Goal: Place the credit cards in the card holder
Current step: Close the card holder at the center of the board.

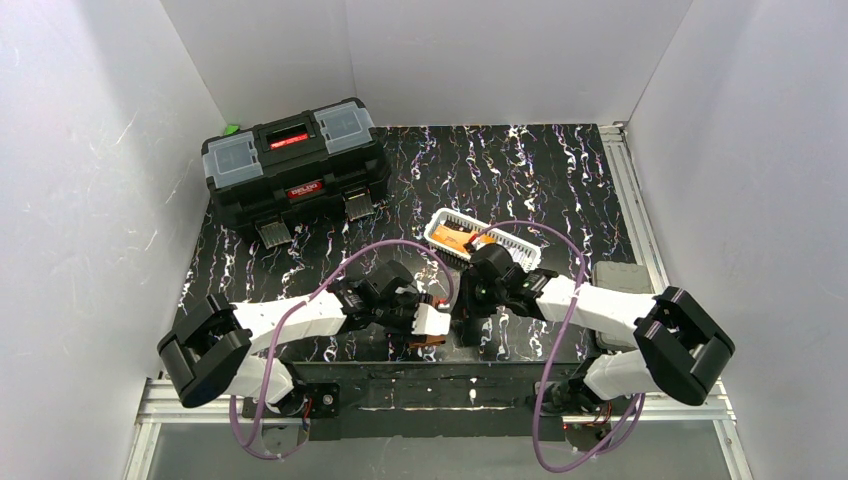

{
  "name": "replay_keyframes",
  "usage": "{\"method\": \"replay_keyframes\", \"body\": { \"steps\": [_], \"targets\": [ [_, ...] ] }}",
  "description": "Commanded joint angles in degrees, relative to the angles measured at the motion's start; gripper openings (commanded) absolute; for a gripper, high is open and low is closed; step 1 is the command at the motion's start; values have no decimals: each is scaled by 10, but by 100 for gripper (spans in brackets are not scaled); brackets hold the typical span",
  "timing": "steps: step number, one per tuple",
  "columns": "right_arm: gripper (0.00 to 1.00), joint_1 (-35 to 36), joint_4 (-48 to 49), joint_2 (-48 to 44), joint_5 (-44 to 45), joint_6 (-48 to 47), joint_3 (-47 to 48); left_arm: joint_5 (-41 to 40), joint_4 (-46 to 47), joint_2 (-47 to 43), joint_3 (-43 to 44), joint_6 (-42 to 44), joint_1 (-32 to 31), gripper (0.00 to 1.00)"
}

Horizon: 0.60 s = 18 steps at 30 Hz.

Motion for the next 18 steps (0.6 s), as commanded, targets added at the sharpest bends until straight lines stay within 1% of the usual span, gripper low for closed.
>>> {"method": "replay_keyframes", "body": {
  "steps": [1, 3, 4, 5, 11, 15, 18],
  "targets": [
    [14, -17, 21, 5, -33, -4, 0, 20, -54, 1, -12, 70, -4, 48],
    [17, -21, 12, 17, -39, -5, 9, 27, -75, -2, -8, 79, -4, 48],
    [22, -21, 10, 21, -41, -5, 13, 28, -81, -3, -7, 80, -4, 47],
    [25, -22, 8, 23, -41, -5, 14, 29, -86, -3, -6, 82, -4, 47],
    [32, -28, 3, 26, -41, 1, 20, 42, -99, -1, -3, 91, -4, 47],
    [32, -34, 1, 18, -41, 8, 21, 43, -101, 3, 2, 93, -4, 46],
    [24, -37, 2, 12, -41, 12, 18, 45, -100, 6, 6, 88, -4, 46]
  ]
}}
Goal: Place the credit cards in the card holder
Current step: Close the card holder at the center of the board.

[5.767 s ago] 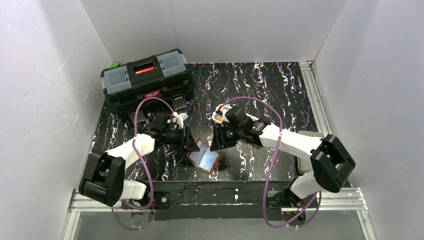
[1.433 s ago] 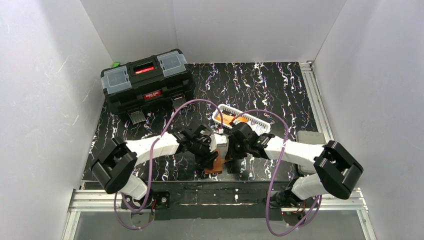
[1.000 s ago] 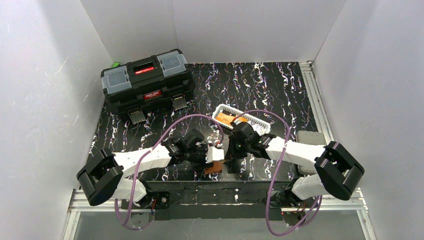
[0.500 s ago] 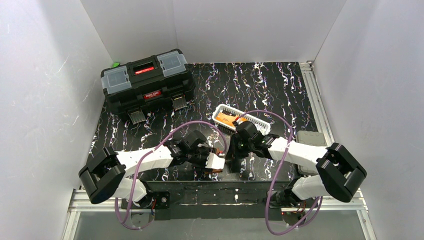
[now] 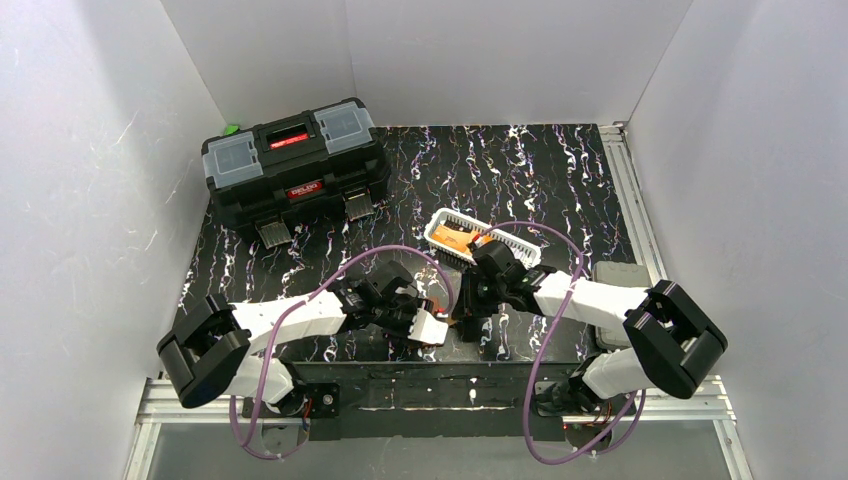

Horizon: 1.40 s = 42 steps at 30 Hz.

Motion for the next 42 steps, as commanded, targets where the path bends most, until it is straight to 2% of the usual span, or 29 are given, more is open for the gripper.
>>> {"method": "replay_keyframes", "body": {
  "steps": [1, 11, 14, 18, 24, 25, 27, 28, 32, 33, 34, 35, 38, 42],
  "targets": [
    [22, -7, -1, -15, -6, 8, 17, 19, -67, 8, 2, -1, -2, 46],
    [8, -9, 1, -16, -16, 10, 15, 21, -62, 10, 5, -10, -2, 46],
    [19, -10, 1, -22, -20, 10, 13, 21, -63, 11, 8, -13, -2, 45],
    [19, -13, 1, -28, -20, 13, 10, 21, -62, 12, 12, -19, -2, 45],
    [7, -15, 4, -30, -25, 18, 6, 20, -60, 11, 14, -31, -6, 45],
    [1, -15, 4, -29, -27, 17, 7, 19, -59, 10, 14, -32, -6, 45],
    [2, -16, 0, -19, -39, 13, 14, 16, -58, 10, 17, -37, -8, 45],
    [12, -16, -3, -11, -45, 9, 19, 16, -58, 10, 17, -40, -7, 44],
    [18, -16, -9, 5, -63, 3, 27, 12, -56, 7, 15, -49, -9, 44],
    [17, -15, -11, 6, -66, 3, 27, 12, -54, 6, 15, -50, -9, 44],
    [5, -16, -11, 5, -65, 5, 26, 12, -53, 5, 15, -54, -10, 44],
    [1, -16, -15, -2, -59, 6, 25, 12, -54, 3, 14, -55, -10, 44],
    [16, -16, -25, -14, -54, 7, 24, 13, -55, 3, 14, -56, -11, 44],
    [19, -16, -25, -25, -49, 9, 18, 12, -55, 3, 16, -60, -12, 44]
  ]
}}
